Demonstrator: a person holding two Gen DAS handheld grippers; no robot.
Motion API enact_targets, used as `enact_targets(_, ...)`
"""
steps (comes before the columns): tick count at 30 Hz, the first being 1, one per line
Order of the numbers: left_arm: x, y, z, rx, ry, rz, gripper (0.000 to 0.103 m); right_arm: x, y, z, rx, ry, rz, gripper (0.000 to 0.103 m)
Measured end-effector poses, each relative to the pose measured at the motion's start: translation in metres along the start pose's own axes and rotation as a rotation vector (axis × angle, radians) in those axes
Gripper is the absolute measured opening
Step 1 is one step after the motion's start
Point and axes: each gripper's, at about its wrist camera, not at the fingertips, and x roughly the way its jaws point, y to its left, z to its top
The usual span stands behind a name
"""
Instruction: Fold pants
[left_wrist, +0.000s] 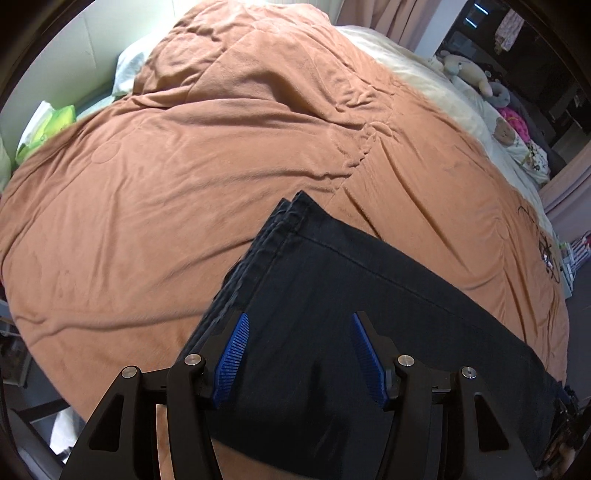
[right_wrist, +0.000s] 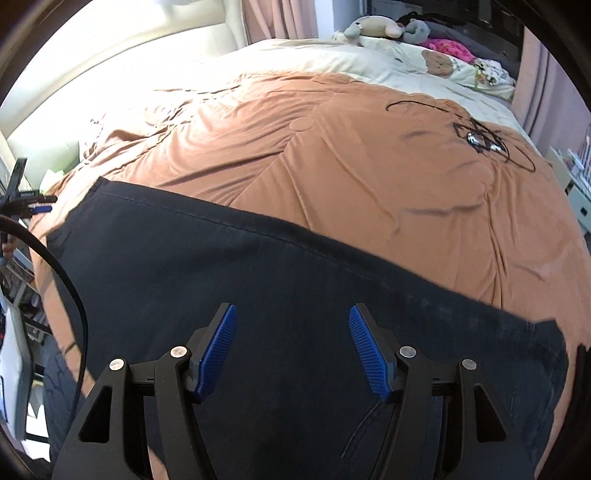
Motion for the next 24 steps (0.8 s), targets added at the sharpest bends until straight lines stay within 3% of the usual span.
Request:
enact_targets(12, -0.015, 0.046, -0.044, -0.055, -0.003, -0.061, 0.059, -0.028, 0.021, -0.047, 0.088, -0.016, 0.024, 0.062)
enact_targets(24, 0.001, 0.079, -0.071, -0.117, 0.021, -0.159, 0.059, -0.017, 0.028, -0.075, 0.199, -0.013, 0.057, 0.062)
